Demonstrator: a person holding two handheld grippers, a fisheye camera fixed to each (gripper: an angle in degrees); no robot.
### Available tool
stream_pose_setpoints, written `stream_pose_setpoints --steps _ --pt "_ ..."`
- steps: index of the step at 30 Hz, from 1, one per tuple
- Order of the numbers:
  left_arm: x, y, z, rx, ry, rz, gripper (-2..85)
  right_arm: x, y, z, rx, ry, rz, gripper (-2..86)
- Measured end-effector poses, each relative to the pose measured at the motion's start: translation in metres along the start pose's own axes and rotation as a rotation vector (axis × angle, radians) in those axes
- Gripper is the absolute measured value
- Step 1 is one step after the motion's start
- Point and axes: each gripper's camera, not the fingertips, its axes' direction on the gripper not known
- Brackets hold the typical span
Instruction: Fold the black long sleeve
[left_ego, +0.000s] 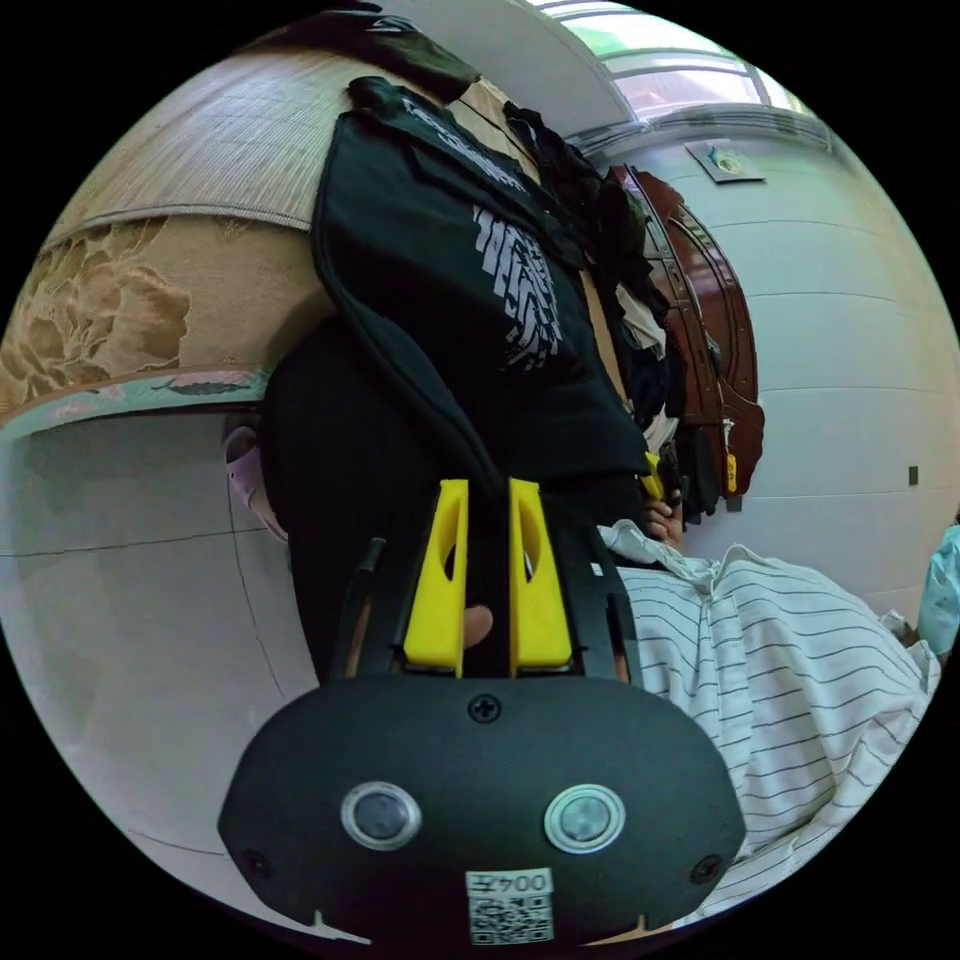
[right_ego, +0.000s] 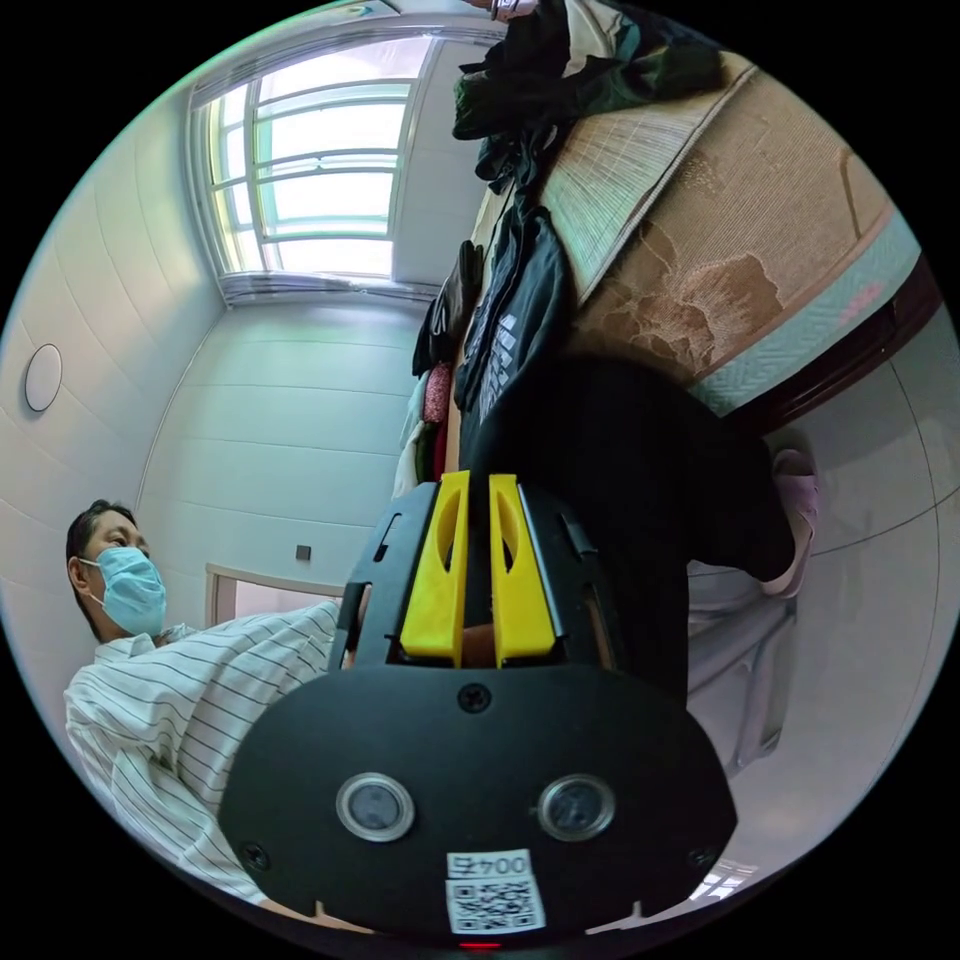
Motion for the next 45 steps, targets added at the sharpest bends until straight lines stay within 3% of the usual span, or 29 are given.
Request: stream_pose_setpoints --steps 2,6,16,23,31,36,45 --pt "0.011 0.003 0.004 -0.014 -0.079 0.040 3.6 -0.003 0.004 0.000 0.003 -0.002 -0.010 4.3" --pt "0.017 0.009 0.002 -0.002 -0.064 0.066 2.5 -0.016 0.008 -0.002 0.015 -0.003 -0.056 3.8" --pt "-0.003 0.068 -0.094 0.470 0.374 0.068 2.0 -0.080 0.006 -0.045 0.137 -0.099 -0.204 3.7" --pt "-0.006 0.128 -0.150 0.714 0.533 0.131 2.6 -0.113 0.029 -0.084 0.188 -0.175 -0.242 3.8" --pt "0.020 0.155 -0.167 0.638 0.482 0.165 2.8 -0.133 0.065 -0.109 0.217 -0.189 -0.216 3.9" --pt "0.016 0.138 -0.172 0.664 0.557 0.089 2.9 -0.122 0.056 -0.109 0.284 -0.244 -0.110 4.0" --pt "0.053 -0.022 -0.212 0.665 0.555 0.049 3.0 -0.154 -0.078 -0.076 0.342 -0.237 -0.035 4.1"
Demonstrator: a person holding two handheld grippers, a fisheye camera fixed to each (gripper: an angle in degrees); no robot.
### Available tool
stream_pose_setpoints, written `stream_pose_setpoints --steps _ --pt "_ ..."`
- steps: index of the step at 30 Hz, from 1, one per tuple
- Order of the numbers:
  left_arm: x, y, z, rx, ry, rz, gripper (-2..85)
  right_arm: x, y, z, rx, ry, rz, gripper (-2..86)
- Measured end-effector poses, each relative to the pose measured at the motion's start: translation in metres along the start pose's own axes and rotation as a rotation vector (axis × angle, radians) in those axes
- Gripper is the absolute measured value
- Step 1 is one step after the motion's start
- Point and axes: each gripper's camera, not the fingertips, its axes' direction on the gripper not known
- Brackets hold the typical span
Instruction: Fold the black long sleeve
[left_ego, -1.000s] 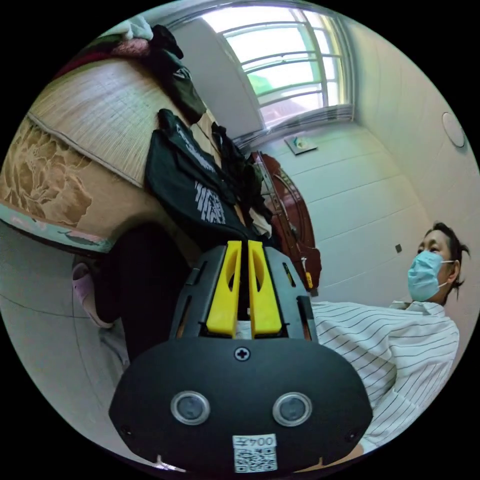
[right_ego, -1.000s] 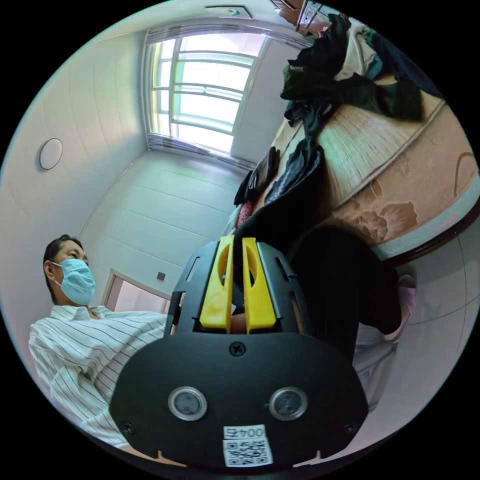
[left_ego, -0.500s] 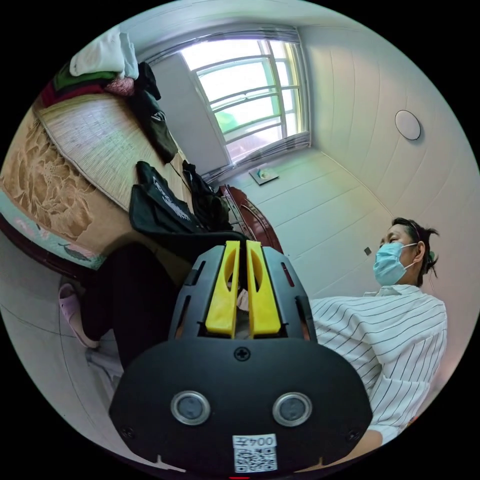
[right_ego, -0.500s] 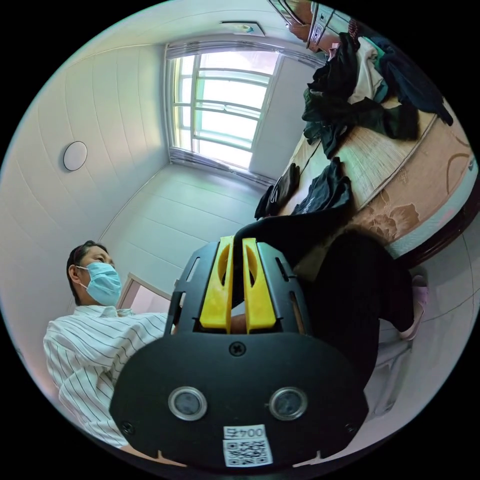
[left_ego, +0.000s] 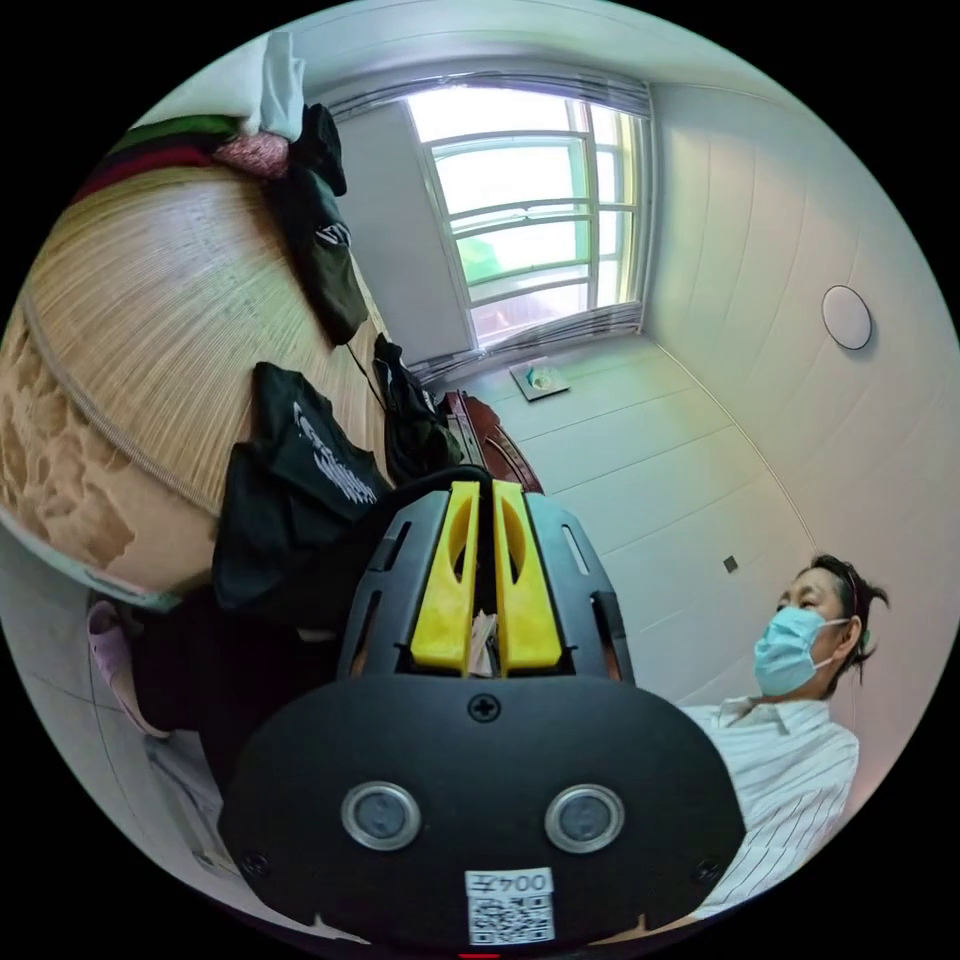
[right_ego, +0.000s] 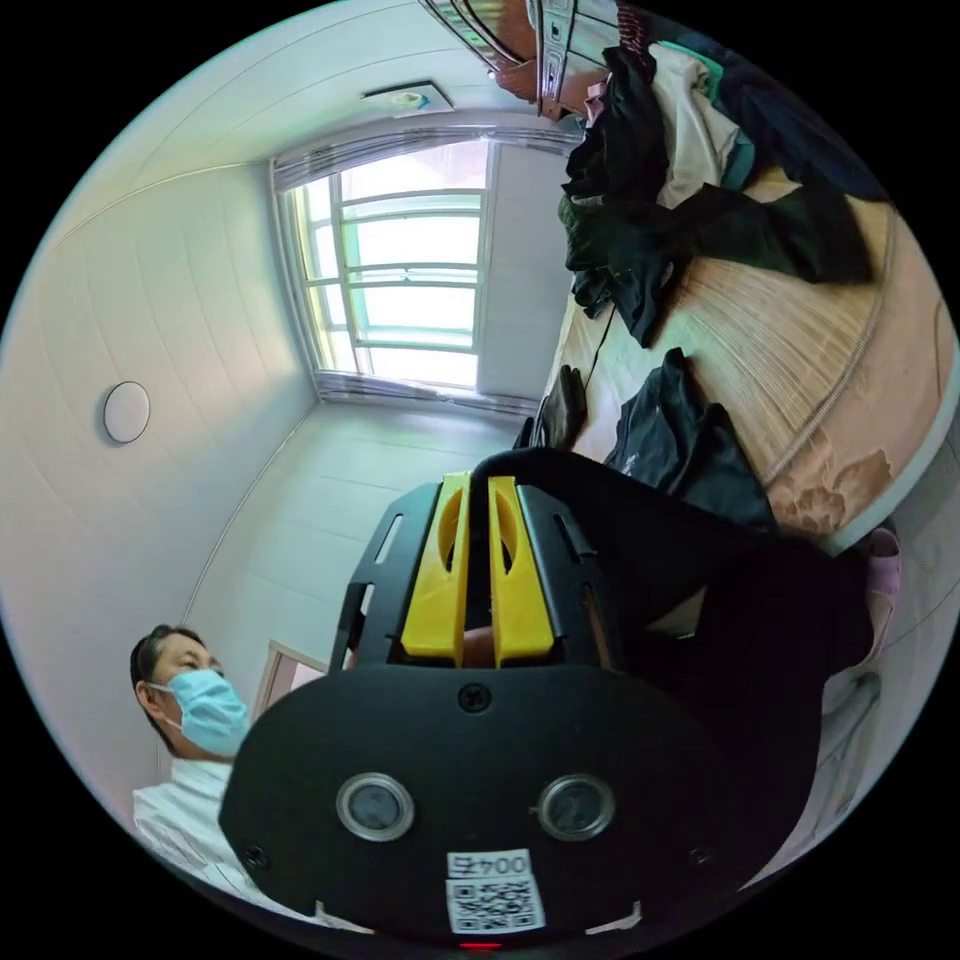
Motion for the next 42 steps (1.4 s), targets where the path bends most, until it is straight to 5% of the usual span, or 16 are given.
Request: stream_pose_setpoints --steps 11,20,30,37,42 --pt "-0.045 -0.204 0.154 -0.012 -0.176 -0.074 3.1 0.064 -0.189 0.142 0.017 0.192 0.098 4.1" --pt "-0.166 -0.272 0.229 0.039 -0.340 -0.328 4.9 0.196 -0.259 0.215 0.041 0.286 0.288 6.6" --pt "-0.174 -0.279 0.212 0.220 -0.229 -0.356 7.4 0.193 -0.256 0.187 0.163 0.199 0.212 7.9" --pt "-0.112 -0.193 0.147 -0.003 -0.359 -0.065 7.5 0.142 -0.168 0.122 -0.102 0.382 -0.059 10.1" --pt "-0.100 -0.095 0.121 -0.116 -0.452 0.059 9.0 0.143 -0.097 0.089 -0.116 0.478 -0.122 10.8"
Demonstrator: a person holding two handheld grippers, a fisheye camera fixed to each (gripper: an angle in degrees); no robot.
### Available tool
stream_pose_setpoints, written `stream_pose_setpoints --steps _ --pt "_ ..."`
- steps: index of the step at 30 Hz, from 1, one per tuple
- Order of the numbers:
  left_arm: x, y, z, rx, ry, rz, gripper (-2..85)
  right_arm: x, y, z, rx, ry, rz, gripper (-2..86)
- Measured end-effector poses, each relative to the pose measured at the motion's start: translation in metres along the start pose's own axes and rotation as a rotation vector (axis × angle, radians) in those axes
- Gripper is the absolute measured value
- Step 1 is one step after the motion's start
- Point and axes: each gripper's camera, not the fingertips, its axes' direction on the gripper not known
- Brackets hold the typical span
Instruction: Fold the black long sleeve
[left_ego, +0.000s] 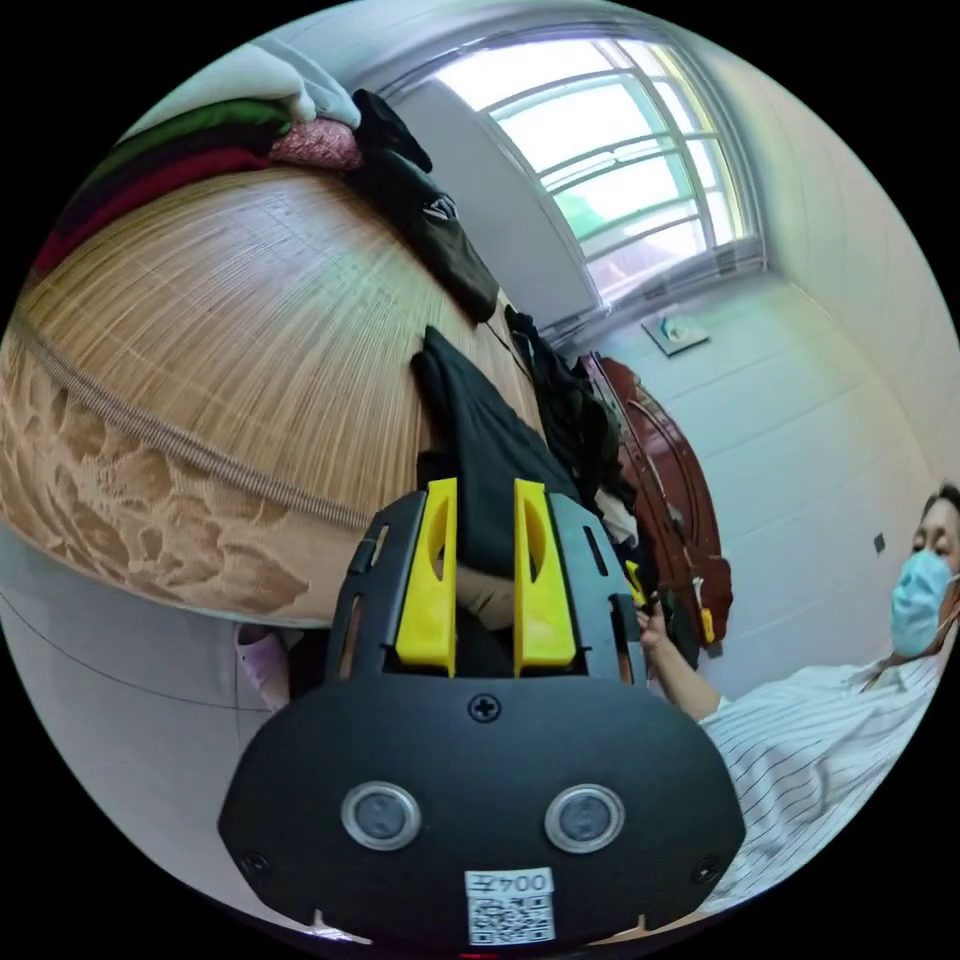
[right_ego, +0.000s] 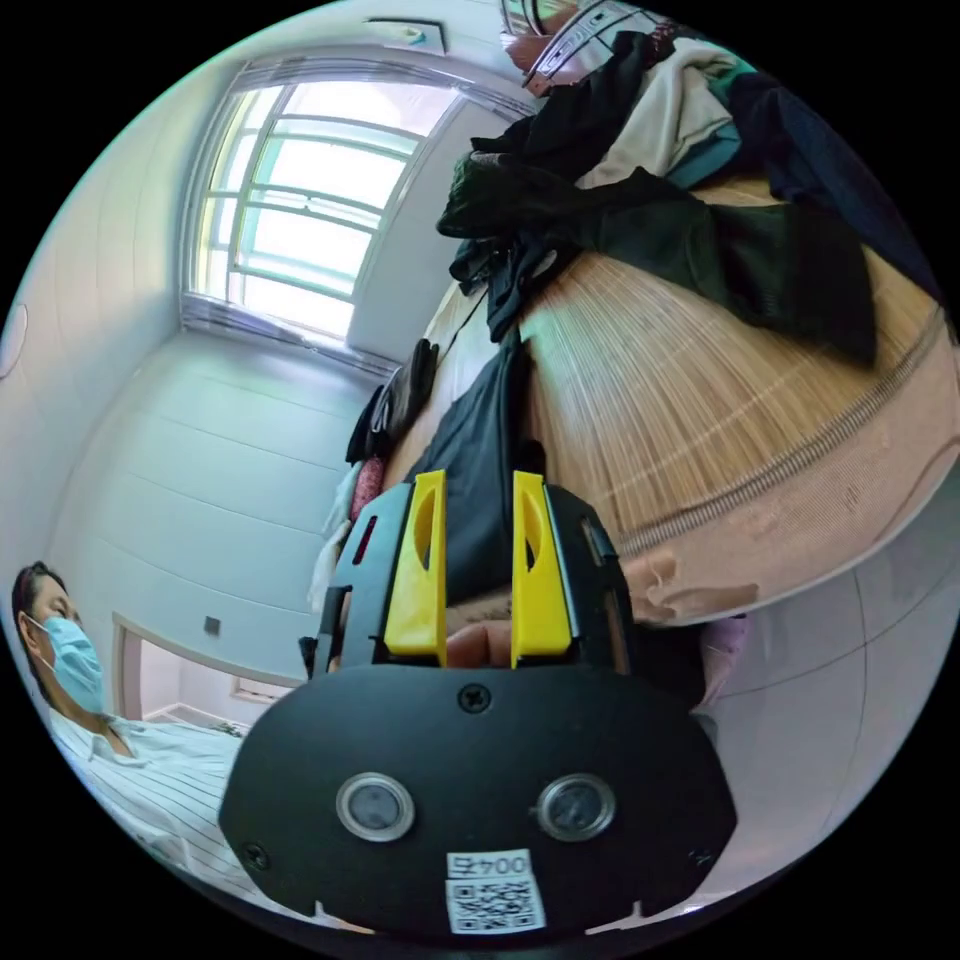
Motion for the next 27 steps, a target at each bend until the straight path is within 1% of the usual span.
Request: stream_pose_setpoints --steps 2,4,8,11,14,18,23,27 --pt "0.001 0.032 0.008 -0.062 -0.043 0.058 10.9 -0.001 0.019 0.003 -0.024 0.056 -0.037 11.3" --pt "0.004 0.047 0.020 -0.117 -0.105 0.091 12.7 -0.003 0.026 0.010 -0.045 0.102 -0.070 11.8" --pt "0.014 0.059 0.038 -0.114 -0.191 0.209 14.4 -0.006 0.031 0.030 -0.099 0.205 -0.124 12.7" --pt "0.017 0.055 0.053 -0.139 -0.229 0.278 14.5 -0.003 0.032 0.038 -0.097 0.231 -0.123 12.6" --pt "0.012 0.047 0.070 -0.199 -0.218 0.286 13.9 0.002 0.033 0.044 -0.092 0.220 -0.112 12.4" --pt "0.004 0.042 0.084 -0.223 -0.186 0.261 12.2 0.005 0.032 0.053 -0.129 0.243 -0.131 11.5" --pt "-0.012 0.042 0.084 -0.205 -0.173 0.215 8.1 0.008 0.033 0.059 -0.199 0.231 -0.170 6.0" --pt "-0.022 0.042 0.071 -0.156 -0.144 0.196 5.1 0.005 0.035 0.052 -0.195 0.203 -0.221 4.0"
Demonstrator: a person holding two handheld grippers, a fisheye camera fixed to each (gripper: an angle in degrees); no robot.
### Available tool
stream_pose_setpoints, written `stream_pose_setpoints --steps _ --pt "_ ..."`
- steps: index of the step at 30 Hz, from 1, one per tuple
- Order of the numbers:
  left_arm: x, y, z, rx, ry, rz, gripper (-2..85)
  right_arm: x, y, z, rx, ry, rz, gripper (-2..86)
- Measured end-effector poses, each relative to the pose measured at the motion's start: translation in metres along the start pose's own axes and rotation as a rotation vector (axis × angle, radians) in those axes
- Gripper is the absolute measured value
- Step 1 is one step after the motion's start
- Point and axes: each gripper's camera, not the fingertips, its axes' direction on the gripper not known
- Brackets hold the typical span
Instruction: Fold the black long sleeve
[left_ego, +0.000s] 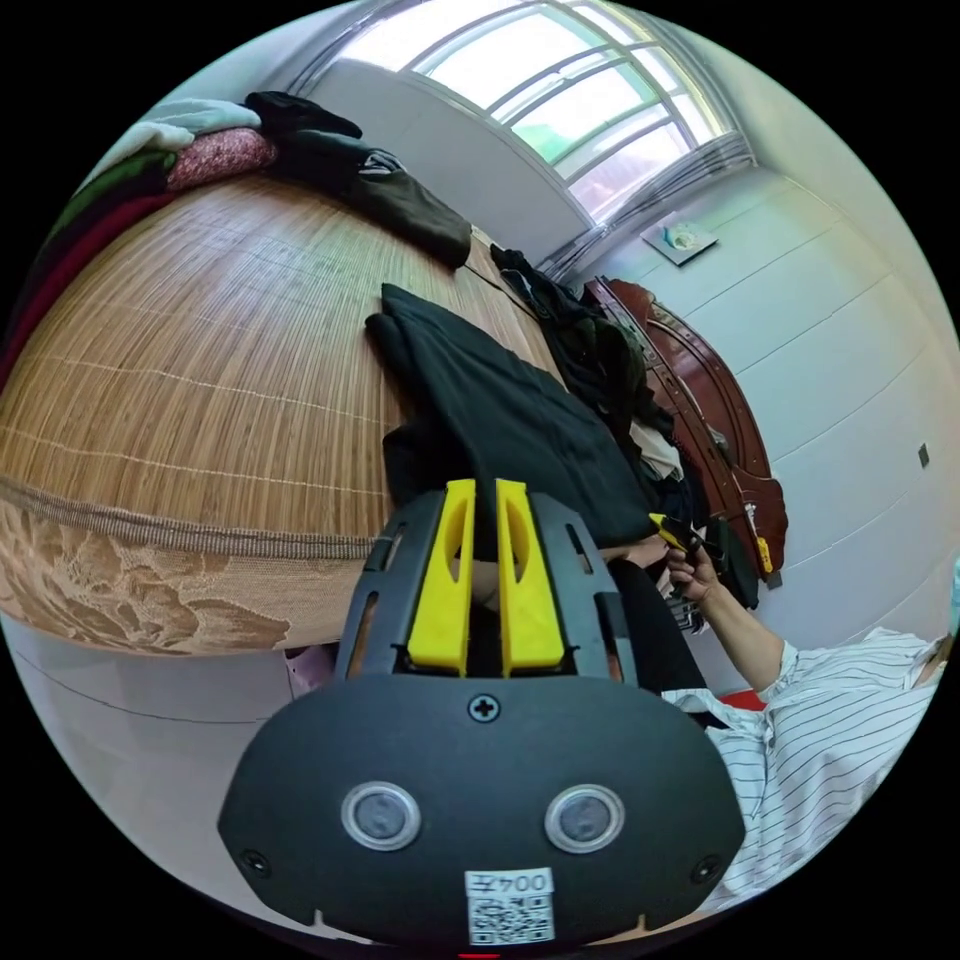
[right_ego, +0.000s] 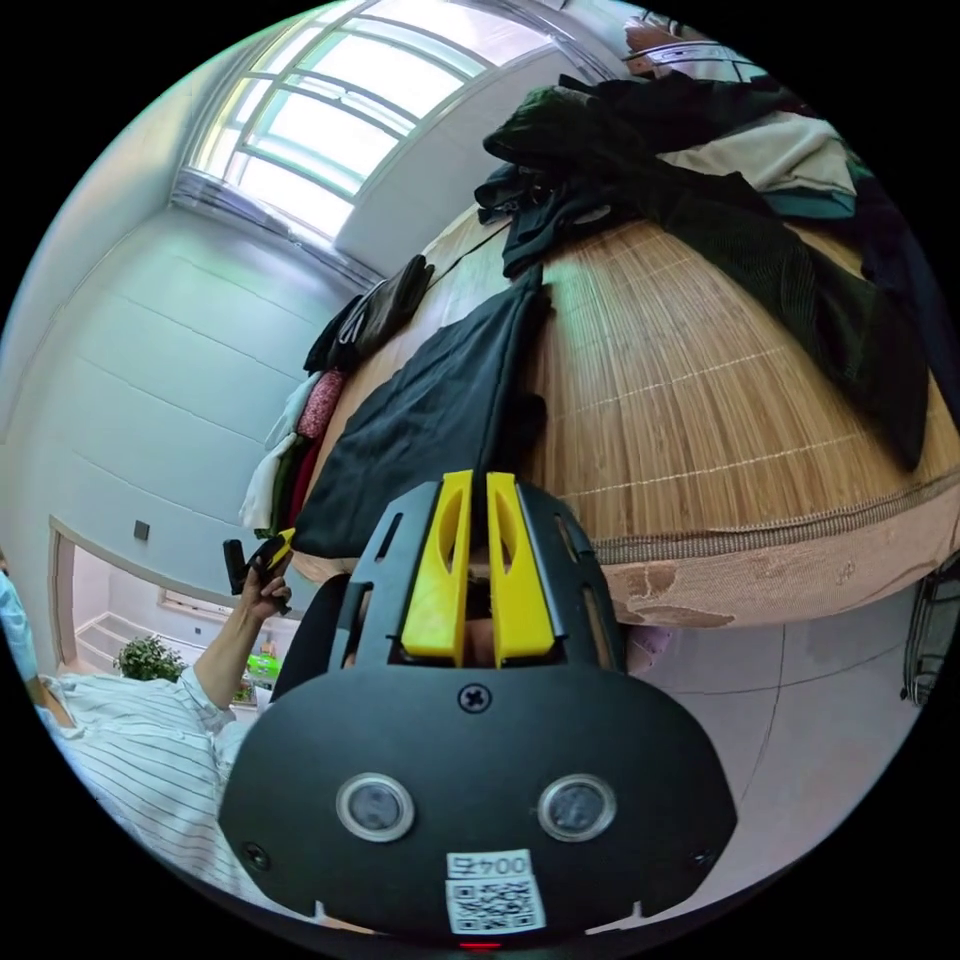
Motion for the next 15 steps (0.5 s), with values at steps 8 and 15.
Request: stream_pose_setpoints --steps 8,15 --pt "-0.024 -0.004 0.016 -0.096 0.016 -0.005 7.3 0.015 0.000 0.006 -0.032 -0.079 -0.010 5.7" --pt "-0.036 -0.006 0.024 -0.116 -0.035 -0.003 3.0 0.018 -0.002 0.020 -0.064 -0.066 -0.017 5.1"
